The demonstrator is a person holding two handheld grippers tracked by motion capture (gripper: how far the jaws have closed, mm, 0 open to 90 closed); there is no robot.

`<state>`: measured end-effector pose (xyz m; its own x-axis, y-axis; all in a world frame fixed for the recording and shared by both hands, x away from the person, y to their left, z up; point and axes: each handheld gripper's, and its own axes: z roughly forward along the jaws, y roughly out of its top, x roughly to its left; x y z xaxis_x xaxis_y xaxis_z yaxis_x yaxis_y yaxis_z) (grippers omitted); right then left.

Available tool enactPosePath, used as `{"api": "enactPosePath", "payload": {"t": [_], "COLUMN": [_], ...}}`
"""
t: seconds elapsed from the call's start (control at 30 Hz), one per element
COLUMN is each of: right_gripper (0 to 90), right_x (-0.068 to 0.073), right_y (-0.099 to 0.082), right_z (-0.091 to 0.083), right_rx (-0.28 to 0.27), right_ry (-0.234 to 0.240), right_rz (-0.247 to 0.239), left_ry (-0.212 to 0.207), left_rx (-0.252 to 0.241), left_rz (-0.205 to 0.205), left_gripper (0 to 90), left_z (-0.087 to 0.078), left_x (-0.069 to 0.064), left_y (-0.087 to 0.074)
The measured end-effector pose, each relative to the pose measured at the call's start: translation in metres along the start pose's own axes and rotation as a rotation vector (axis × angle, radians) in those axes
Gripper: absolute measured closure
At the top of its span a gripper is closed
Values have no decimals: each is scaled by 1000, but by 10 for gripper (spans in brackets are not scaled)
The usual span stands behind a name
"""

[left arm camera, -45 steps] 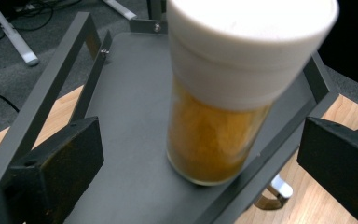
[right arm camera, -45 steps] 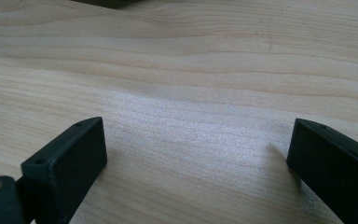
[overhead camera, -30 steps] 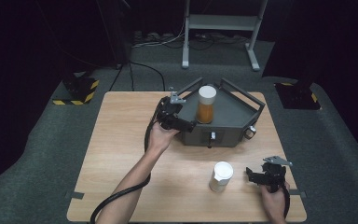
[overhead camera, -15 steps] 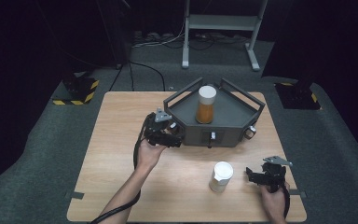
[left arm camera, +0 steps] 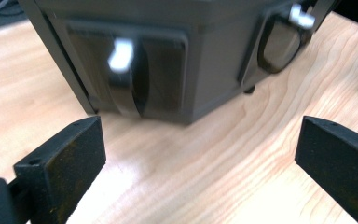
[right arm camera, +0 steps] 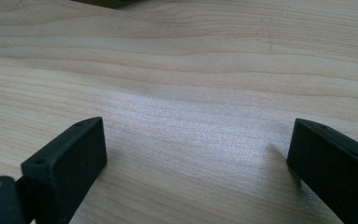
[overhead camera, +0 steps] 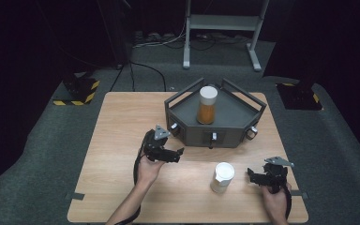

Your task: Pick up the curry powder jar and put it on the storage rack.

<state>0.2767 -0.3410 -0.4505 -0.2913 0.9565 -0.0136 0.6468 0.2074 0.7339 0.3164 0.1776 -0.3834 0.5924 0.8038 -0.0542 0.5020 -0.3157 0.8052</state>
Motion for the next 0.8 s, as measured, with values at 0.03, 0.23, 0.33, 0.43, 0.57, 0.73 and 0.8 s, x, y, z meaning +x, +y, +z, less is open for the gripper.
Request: {"api": "enactPosePath", "payload": {"t": [0.03,0.23,0.33,0.43,0.57,0.73,0.8], "right_gripper": [41,41,41,41,41,40,40], "right_x": [0,0,0,0,0,0,0], "right_y": [0,0,0,0,0,0,0], "right_z": [0,0,0,0,0,0,0], "right_rx": [0,0,0,0,0,0,0], "right_ry": [0,0,0,0,0,0,0], "right_rz": [0,0,0,0,0,0,0], "left_ry": [0,2,12,19,28,30,35], "left_rx": [2,22,40,52,62,62,69], "left_rz": [-5,-25,-23,-17,-9,-19,-18], "left_gripper": [24,43,50,52,52,50,50], "left_z": [1,11,17,21,24,28,30], "left_x": [-1,-5,-10,-13,-16,-18,-20], "left_y": [-3,-22,-30,-36,-40,-46,-48]}}
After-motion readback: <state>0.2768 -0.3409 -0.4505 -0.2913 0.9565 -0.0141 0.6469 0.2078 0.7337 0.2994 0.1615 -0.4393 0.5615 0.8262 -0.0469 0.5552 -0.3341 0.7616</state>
